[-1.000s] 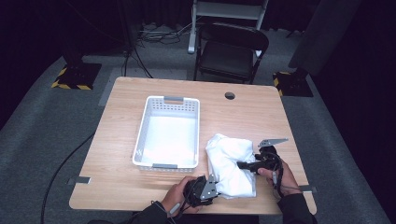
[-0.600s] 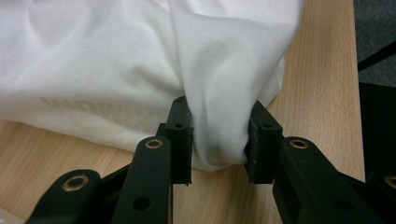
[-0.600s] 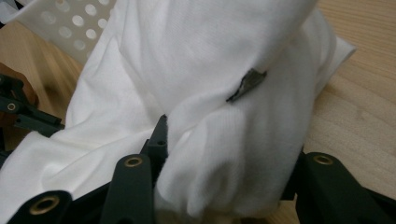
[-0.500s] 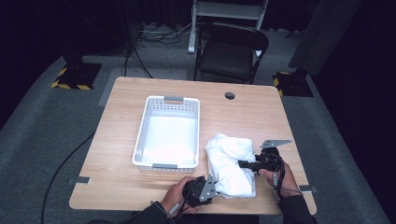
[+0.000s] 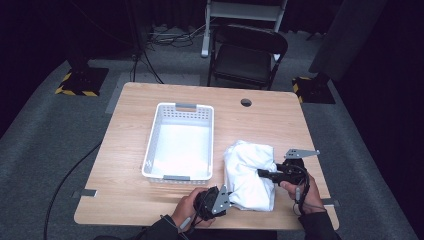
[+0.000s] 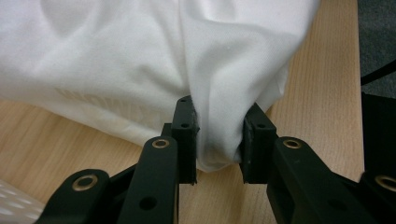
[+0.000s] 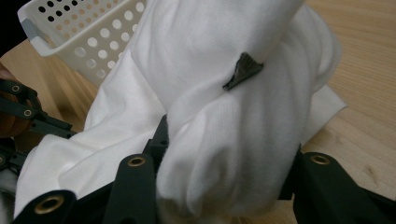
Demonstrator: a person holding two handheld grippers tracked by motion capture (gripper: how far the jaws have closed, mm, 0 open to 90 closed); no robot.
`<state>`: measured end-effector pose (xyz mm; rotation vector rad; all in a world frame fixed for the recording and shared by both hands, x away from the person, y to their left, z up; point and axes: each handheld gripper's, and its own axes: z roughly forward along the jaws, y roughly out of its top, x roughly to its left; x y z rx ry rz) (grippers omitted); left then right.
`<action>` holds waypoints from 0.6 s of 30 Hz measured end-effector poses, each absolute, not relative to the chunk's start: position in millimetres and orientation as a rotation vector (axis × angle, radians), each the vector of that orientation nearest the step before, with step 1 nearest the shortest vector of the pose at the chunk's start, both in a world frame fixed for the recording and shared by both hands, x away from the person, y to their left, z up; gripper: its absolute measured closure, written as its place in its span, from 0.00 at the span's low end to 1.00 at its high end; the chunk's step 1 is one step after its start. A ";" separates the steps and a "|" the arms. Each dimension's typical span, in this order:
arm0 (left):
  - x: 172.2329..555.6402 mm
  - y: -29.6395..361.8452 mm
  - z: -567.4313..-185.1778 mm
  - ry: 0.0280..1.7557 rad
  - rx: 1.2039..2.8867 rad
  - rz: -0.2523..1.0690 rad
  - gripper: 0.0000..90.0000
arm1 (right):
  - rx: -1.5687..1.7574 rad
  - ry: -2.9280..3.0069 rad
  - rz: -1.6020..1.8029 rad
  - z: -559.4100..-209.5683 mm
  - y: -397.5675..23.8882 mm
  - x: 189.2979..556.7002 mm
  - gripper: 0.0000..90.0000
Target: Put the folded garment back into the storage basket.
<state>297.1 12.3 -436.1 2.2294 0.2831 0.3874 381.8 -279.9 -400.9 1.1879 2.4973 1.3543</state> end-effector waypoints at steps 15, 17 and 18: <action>293.9 14.1 -415.5 0.290 2.185 0.418 0.80 | 1.168 2.424 1.365 -378.8 -278.1 373.6 0.62; 294.0 15.3 -410.6 0.296 2.173 0.420 0.80 | 1.165 2.414 1.375 -374.1 -279.1 372.7 0.62; 294.2 16.0 -407.9 0.298 2.169 0.419 0.80 | 1.168 2.410 1.379 -372.0 -279.1 372.2 0.62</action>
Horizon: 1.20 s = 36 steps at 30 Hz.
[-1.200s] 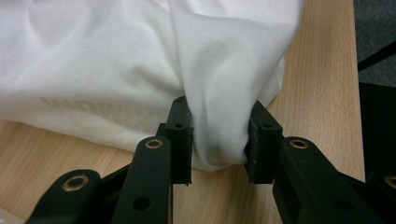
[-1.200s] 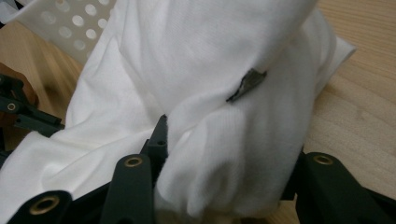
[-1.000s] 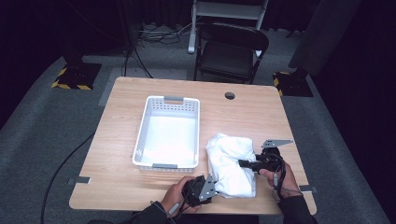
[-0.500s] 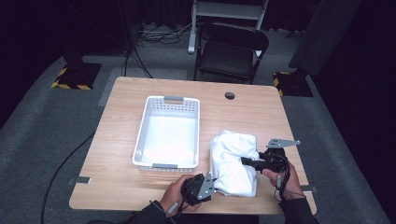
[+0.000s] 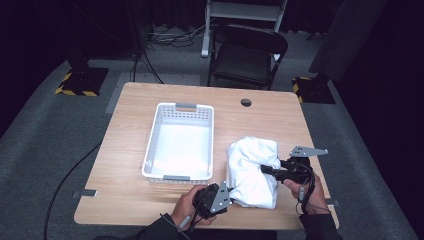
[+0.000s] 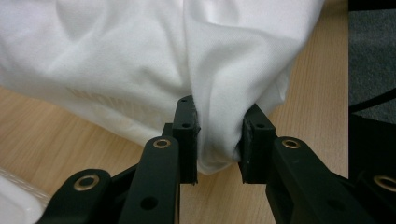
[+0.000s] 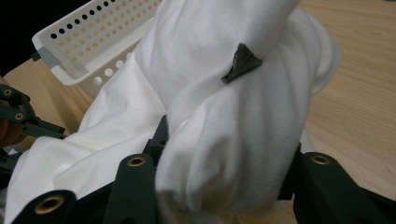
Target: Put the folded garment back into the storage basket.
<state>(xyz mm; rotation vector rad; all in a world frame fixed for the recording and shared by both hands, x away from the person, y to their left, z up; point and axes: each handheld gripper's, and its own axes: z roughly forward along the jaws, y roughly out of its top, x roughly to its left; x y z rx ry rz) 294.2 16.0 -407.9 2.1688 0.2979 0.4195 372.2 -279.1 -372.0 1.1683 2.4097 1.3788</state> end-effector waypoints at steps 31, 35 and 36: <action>308.5 55.2 -366.6 0.386 2.070 0.526 0.80 | 1.107 2.333 1.427 -324.5 -240.8 391.6 0.62; 309.9 64.1 -365.4 0.407 2.058 0.539 0.79 | 1.094 2.335 1.430 -321.7 -230.8 395.5 0.62; 310.2 66.1 -365.4 0.416 2.054 0.541 0.79 | 1.095 2.336 1.430 -321.1 -228.2 396.5 0.62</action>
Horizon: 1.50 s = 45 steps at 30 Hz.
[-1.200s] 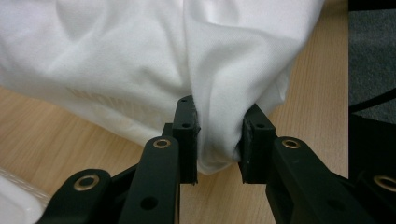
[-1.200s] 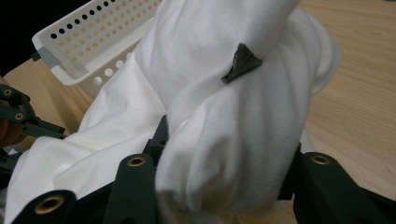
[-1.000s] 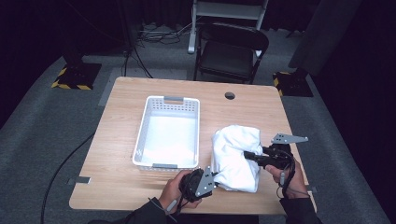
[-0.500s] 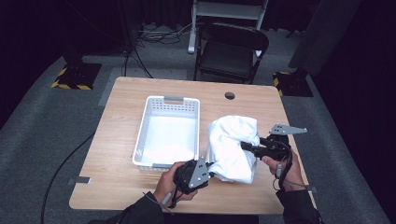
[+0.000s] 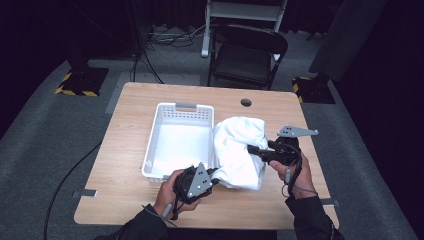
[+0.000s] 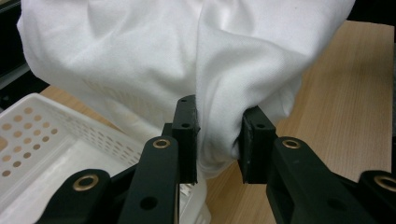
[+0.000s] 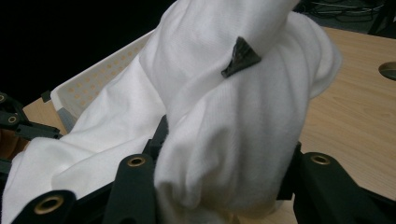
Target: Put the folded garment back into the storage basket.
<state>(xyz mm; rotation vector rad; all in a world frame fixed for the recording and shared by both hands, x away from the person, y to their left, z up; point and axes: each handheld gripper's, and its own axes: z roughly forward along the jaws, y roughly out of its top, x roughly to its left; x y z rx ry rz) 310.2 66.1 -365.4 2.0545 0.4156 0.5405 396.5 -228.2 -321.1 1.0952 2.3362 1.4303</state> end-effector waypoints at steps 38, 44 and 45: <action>316.5 132.2 -355.8 0.616 1.978 0.643 0.80 | 0.986 2.400 1.409 -295.8 -137.8 431.6 0.62; 319.6 138.4 -355.3 0.648 1.965 0.646 0.80 | 0.978 2.404 1.412 -295.7 -128.7 436.9 0.62; 319.9 139.0 -355.2 0.650 1.966 0.648 0.80 | 0.984 2.405 1.414 -295.8 -127.8 437.7 0.62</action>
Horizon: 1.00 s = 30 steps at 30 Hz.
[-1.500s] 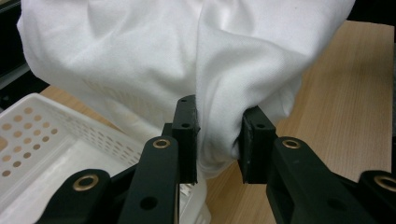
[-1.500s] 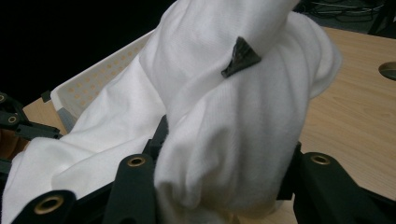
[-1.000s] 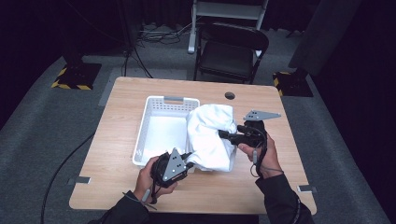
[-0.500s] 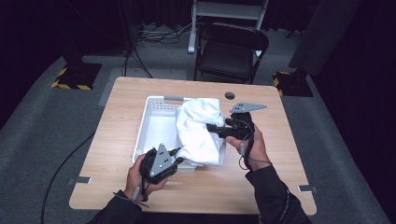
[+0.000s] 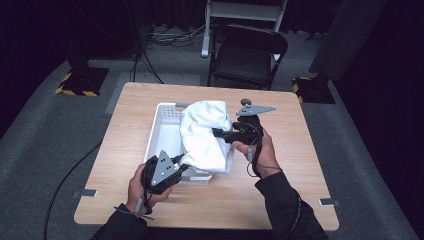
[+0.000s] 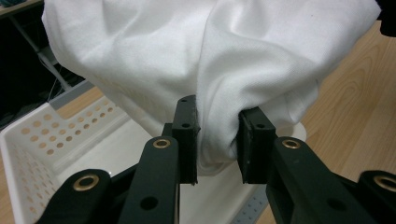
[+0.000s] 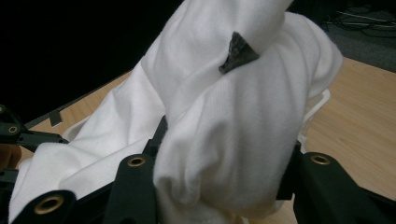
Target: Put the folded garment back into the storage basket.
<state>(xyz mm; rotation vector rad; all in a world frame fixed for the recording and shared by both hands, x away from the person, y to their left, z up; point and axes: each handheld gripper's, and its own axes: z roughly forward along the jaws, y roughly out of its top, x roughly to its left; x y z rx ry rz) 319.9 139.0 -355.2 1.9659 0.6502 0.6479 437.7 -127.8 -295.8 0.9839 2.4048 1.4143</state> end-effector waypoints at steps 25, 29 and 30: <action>327.0 165.2 -362.3 0.764 1.932 0.684 0.80 | 0.966 2.447 1.383 -304.4 -88.9 457.2 0.62; 327.6 167.4 -365.4 0.780 1.932 0.684 0.79 | 0.962 2.464 1.371 -308.8 -83.0 461.0 0.62; 328.1 167.7 -366.1 0.782 1.936 0.685 0.79 | 0.962 2.468 1.368 -310.1 -81.6 462.1 0.62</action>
